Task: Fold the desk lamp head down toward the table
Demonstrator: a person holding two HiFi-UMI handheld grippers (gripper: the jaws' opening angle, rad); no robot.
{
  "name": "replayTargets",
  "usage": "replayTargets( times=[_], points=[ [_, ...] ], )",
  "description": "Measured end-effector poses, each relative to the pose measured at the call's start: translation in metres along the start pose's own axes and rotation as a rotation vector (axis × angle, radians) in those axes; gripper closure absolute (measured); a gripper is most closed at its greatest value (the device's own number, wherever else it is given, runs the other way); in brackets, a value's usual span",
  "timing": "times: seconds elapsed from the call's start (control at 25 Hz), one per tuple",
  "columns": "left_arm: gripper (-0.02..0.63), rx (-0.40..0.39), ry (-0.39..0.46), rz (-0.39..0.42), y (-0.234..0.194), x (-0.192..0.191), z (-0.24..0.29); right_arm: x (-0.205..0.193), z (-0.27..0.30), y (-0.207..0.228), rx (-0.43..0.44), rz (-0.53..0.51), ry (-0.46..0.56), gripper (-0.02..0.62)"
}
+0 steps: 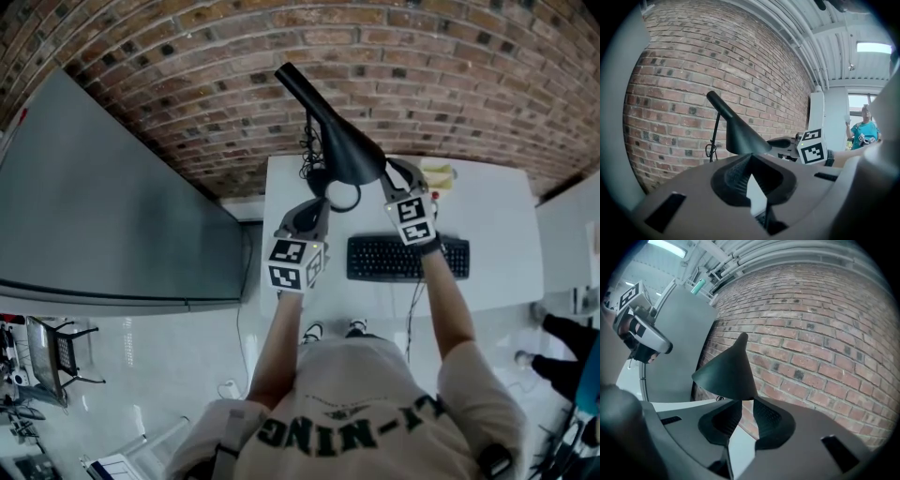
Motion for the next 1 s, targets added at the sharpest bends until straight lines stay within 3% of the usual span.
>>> replayTargets(
  times=[0.56, 0.72, 1.0],
  points=[
    [0.606, 0.028, -0.026, -0.006, -0.009, -0.011, -0.006, -0.017, 0.031, -0.012, 0.030, 0.077, -0.021, 0.528],
    [0.606, 0.033, -0.026, -0.005, -0.013, -0.012, -0.009, -0.019, 0.038, -0.026, 0.052, 0.051, -0.041, 0.538],
    [0.606, 0.027, -0.011, 0.002, -0.019, -0.007, -0.014, -0.050, 0.023, -0.029, 0.011, 0.271, -0.075, 0.538]
  ],
)
Point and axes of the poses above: the fingertips, and each gripper's own axes: z forward along the fingers, y to its right, x out of its top, the point moved 8 cm from there along -z, backward along the fingers, and after that the axes turned 12 degrees about -y, right-handed, at the moved point
